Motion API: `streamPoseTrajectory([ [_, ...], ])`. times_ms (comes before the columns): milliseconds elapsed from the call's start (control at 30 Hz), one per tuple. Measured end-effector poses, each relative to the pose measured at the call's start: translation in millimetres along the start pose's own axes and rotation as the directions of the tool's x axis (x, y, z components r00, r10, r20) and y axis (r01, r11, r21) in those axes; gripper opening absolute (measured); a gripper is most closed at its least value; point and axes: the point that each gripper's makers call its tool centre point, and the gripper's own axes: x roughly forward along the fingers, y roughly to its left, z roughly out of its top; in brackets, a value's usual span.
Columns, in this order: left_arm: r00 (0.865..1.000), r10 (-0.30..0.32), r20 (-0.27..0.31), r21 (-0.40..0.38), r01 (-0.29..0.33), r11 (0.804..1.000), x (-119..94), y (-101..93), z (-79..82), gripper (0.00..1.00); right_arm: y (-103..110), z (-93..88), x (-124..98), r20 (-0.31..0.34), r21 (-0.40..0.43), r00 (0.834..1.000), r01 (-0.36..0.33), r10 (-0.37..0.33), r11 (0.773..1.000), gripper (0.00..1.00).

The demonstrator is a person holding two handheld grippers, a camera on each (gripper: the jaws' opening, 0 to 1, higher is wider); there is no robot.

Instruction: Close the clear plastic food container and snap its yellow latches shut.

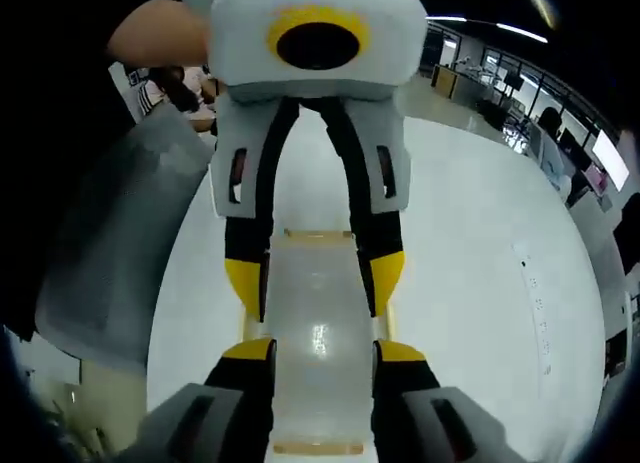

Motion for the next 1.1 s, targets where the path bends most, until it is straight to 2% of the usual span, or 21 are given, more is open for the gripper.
streamPoseTrajectory([
  [300, 1.0, 0.01, -0.019, 0.015, -0.01, 1.0, 6.0, -0.7, -1.3, 0.4, -2.4, -1.7, 0.7, -0.009, -0.011, 1.0, -0.005, 0.005, 1.0, 0.37],
  [433, 1.0, 0.017, -0.008, 0.011, -0.017, 1.0, 4.9, -0.6, 1.4, 0.4, -8.4, 2.0, -1.5, 0.0, -0.007, 1.0, -0.007, 0.007, 1.0, 0.43],
  [600, 1.0, -0.004, -0.003, -0.002, 0.004, 1.0, 6.9, -7.0, 2.0, 0.43, -11.6, -0.2, 3.1, -0.014, -0.003, 1.0, -0.023, 0.023, 1.0, 0.46],
  [733, 1.0, -0.002, -0.015, 0.01, 0.002, 1.0, 9.4, -10.6, 0.1, 0.42, -9.8, -6.0, 11.5, -0.048, -0.044, 0.999, -0.021, 0.019, 0.999, 0.5],
  [767, 1.0, -0.002, -0.015, 0.01, 0.002, 1.0, 9.7, -11.1, 0.0, 0.42, -9.7, -0.4, 10.6, -0.018, -0.028, 0.999, -0.027, 0.027, 0.999, 0.51],
  [833, 1.0, -0.002, -0.013, 0.013, 0.002, 1.0, 9.9, -12.2, 0.7, 0.42, -11.8, -1.2, 10.6, -0.031, -0.052, 0.999, -0.018, 0.017, 0.998, 0.53],
  [900, 1.0, -0.016, -0.011, 0.009, 0.016, 1.0, 10.8, -16.4, 2.4, 0.43, -9.8, -1.2, 11.6, -0.035, -0.056, 0.999, -0.031, 0.029, 0.998, 0.52],
  [967, 0.999, -0.036, -0.018, 0.002, 0.036, 0.999, 13.1, -22.0, 2.1, 0.46, -9.8, -1.6, 13.1, -0.014, -0.019, 0.999, -0.041, 0.04, 0.999, 0.49],
  [1000, 0.999, -0.036, -0.023, 0.036, 0.037, 0.999, 14.7, -25.2, 1.7, 0.46, -10.6, -2.0, 12.9, -0.008, -0.014, 0.999, -0.04, 0.04, 0.999, 0.49],
  [1100, 0.999, -0.026, -0.042, 0.048, 0.028, 0.998, 14.9, -30.1, 0.8, 0.47, -12.1, -4.0, 13.0, 0.01, 0.01, 0.999, -0.038, 0.038, 0.999, 0.5],
])
